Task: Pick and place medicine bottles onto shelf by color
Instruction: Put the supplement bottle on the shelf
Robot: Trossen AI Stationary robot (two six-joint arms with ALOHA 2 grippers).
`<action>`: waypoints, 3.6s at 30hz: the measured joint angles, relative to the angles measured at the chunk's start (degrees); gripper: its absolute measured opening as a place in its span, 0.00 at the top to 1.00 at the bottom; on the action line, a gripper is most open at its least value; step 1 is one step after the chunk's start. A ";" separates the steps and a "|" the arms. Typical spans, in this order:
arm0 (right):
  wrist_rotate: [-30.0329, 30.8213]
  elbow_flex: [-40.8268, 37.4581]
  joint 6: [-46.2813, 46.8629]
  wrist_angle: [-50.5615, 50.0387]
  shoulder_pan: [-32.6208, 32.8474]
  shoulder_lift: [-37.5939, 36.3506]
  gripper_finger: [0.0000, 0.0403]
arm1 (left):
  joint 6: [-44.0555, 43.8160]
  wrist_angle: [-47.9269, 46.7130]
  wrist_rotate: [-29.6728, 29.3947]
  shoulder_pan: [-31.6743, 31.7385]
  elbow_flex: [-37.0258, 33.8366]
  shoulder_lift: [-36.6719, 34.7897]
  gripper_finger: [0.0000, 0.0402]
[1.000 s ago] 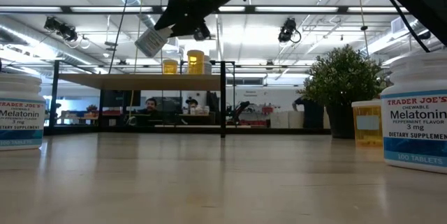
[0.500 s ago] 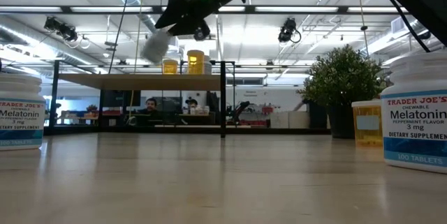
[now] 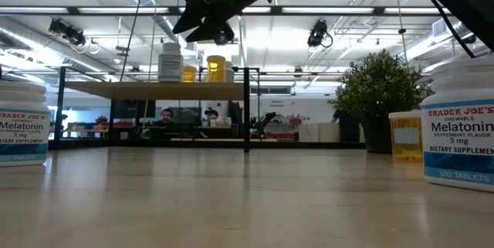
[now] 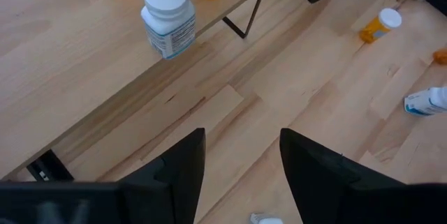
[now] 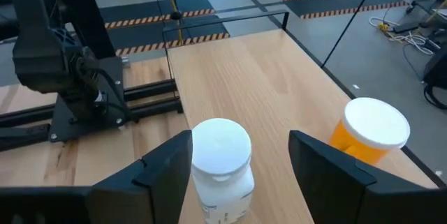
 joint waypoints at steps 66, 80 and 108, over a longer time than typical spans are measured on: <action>8.72 13.57 -3.12 -42.21 2.23 -20.57 0.39 | 55.76 33.06 29.28 35.69 -22.08 4.86 0.98; 8.72 13.57 -3.81 -42.22 1.76 -20.57 0.39 | 60.46 34.97 28.90 40.04 -22.08 10.25 0.99; 8.72 13.57 -3.90 -42.38 0.70 -20.55 0.39 | 64.63 43.28 26.96 44.24 -22.05 11.80 0.97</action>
